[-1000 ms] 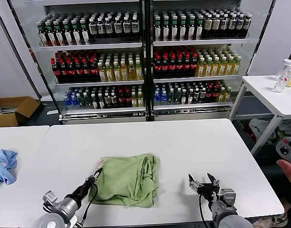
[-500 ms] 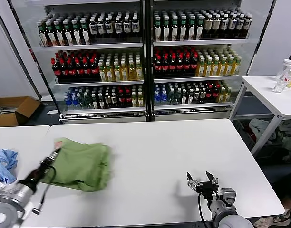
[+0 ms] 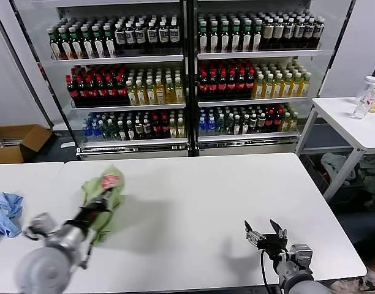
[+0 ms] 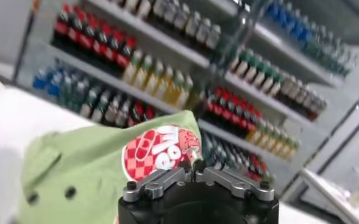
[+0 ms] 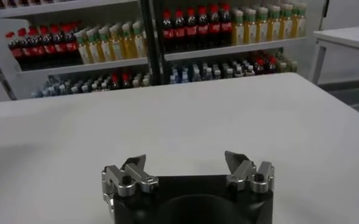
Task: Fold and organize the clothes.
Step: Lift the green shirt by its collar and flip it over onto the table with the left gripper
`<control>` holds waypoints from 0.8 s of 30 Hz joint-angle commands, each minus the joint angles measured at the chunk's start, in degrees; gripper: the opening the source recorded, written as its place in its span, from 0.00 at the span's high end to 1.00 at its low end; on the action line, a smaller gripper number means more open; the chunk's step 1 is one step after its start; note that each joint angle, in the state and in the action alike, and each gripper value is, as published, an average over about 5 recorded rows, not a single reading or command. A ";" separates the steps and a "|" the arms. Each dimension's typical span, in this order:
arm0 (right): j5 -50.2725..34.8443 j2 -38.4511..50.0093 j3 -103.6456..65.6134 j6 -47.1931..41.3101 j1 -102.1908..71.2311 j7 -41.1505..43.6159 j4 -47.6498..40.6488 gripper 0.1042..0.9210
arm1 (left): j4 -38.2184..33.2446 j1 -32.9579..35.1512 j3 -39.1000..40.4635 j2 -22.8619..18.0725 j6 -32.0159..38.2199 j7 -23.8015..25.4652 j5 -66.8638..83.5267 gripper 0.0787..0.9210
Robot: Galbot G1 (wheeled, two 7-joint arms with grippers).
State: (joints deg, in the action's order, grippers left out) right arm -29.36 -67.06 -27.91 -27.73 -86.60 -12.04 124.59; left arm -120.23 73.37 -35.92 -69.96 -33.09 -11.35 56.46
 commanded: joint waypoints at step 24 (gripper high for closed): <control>-2.22 2.16 -3.12 -0.29 1.57 0.75 1.68 0.12 | 26.94 -23.98 37.53 -24.26 16.00 -3.64 -18.06 0.59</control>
State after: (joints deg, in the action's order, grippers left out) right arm -30.91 -65.59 -32.73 -27.85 -87.83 -11.23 127.46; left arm -93.59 51.28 -0.41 -91.17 -25.51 -18.24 37.93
